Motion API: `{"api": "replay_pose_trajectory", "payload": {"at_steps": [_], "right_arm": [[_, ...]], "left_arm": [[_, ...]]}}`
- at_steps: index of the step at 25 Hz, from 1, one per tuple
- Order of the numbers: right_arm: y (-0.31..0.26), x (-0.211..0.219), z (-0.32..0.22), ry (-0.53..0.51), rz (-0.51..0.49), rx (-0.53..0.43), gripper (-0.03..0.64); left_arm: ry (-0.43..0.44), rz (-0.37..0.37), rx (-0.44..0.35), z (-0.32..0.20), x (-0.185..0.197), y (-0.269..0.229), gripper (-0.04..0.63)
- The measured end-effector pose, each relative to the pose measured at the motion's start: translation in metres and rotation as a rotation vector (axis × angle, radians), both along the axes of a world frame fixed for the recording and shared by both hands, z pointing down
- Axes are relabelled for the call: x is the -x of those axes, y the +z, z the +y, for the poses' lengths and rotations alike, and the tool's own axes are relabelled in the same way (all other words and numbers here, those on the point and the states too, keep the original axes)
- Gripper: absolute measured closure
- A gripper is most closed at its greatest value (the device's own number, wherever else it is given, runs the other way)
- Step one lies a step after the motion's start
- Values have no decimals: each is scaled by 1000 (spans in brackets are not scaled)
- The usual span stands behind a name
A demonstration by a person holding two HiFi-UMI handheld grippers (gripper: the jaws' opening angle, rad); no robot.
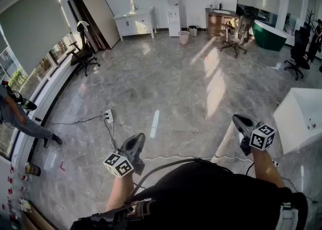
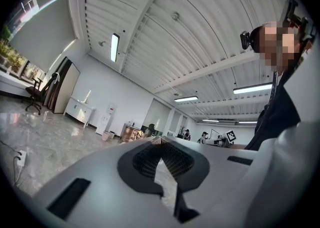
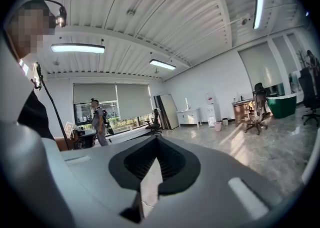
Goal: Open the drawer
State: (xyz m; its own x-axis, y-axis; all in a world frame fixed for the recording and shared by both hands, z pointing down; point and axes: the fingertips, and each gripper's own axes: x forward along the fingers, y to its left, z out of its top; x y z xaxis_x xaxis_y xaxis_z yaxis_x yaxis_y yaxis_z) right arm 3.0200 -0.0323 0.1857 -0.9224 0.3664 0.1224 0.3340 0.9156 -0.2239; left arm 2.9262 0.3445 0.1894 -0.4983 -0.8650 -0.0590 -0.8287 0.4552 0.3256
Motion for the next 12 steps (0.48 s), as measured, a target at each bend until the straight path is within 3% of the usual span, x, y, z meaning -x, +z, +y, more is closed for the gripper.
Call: {"api": "replay_pose_trajectory", "payload": {"at_steps": [12], "right_arm": [[-2,23,29,0,27,-27,615]], "left_arm": [[9,16,-32,31,19,12,595]]}}
